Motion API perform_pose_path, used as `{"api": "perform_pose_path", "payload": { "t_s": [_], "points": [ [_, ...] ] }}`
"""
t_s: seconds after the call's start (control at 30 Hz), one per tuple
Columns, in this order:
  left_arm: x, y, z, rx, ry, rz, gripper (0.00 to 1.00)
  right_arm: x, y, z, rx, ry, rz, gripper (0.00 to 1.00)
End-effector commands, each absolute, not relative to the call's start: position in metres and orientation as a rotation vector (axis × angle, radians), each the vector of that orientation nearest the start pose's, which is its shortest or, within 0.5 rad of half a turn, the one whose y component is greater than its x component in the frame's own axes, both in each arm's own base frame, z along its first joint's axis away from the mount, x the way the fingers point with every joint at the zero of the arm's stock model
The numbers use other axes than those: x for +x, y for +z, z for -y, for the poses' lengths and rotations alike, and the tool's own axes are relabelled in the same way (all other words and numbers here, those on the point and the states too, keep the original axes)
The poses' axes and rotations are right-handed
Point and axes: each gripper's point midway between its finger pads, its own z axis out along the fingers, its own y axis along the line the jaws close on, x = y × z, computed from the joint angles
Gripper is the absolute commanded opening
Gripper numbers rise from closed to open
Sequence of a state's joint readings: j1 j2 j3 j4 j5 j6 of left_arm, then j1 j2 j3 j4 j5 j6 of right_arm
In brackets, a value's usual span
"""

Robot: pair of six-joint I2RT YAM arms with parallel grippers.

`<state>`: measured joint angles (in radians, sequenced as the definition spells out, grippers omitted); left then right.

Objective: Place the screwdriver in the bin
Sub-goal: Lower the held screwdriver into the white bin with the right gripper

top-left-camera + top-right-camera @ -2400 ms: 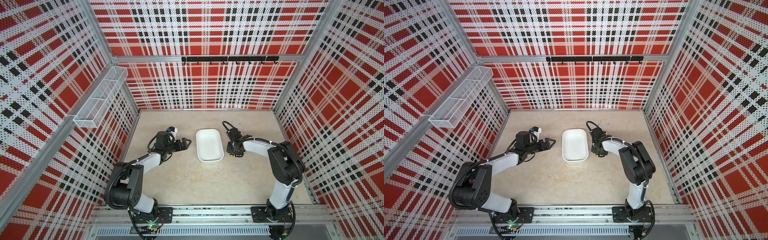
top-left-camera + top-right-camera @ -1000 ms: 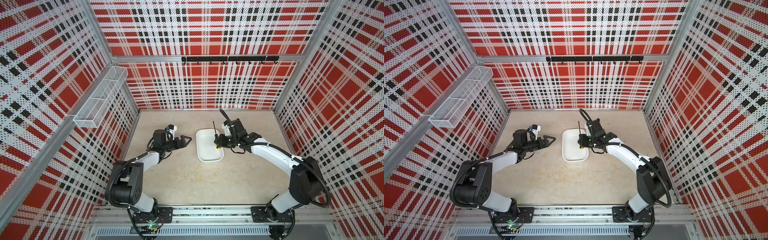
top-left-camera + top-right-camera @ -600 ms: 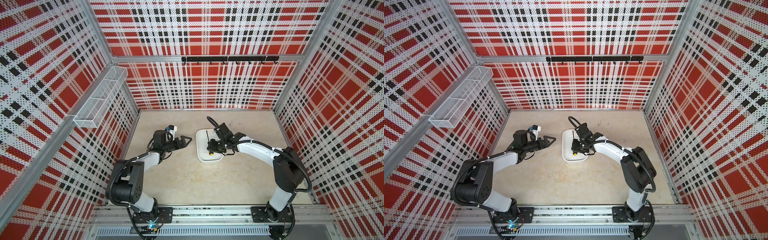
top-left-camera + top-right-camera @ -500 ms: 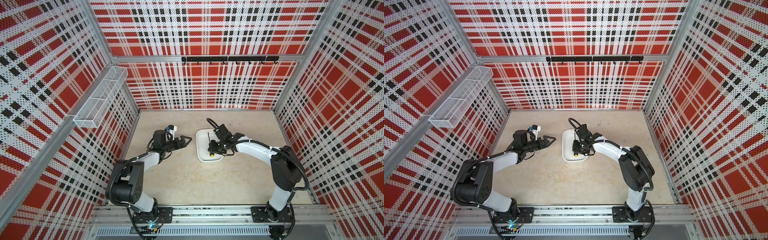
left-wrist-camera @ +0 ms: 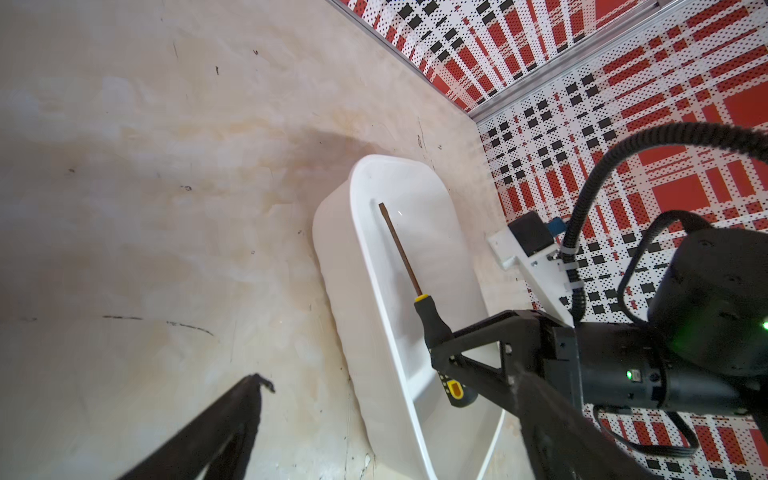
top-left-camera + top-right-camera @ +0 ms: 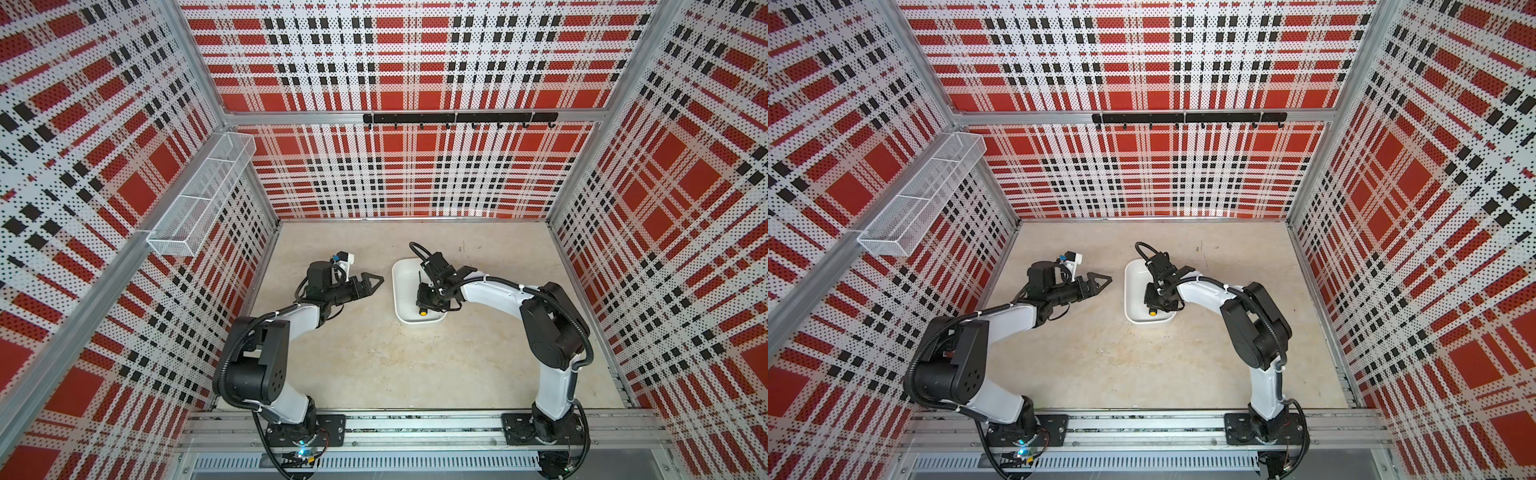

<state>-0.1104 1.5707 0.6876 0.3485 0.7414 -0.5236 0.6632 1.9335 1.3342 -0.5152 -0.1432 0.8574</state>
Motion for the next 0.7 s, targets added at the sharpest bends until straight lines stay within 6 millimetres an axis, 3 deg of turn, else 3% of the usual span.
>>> {"api": "perform_pose_path", "payload": {
  "t_s": [0.0,0.13,0.27,0.67],
  "points": [
    [0.38,0.119,0.156,0.024,-1.158,-2.161,0.98,0.354,0.053,-0.307,0.233,0.59,-2.815,0.0],
    [0.381,0.116,0.156,0.024,-1.158,-2.166,0.98,0.356,0.046,-0.305,0.234,0.552,-2.825,0.0],
    [0.381,0.115,0.156,0.022,-1.156,-2.168,0.98,0.357,0.039,-0.302,0.23,0.509,-2.834,0.17],
    [0.383,0.114,0.155,0.018,-1.166,-2.169,0.98,0.364,0.04,-0.299,0.198,0.441,-2.83,0.35]
  ]
}}
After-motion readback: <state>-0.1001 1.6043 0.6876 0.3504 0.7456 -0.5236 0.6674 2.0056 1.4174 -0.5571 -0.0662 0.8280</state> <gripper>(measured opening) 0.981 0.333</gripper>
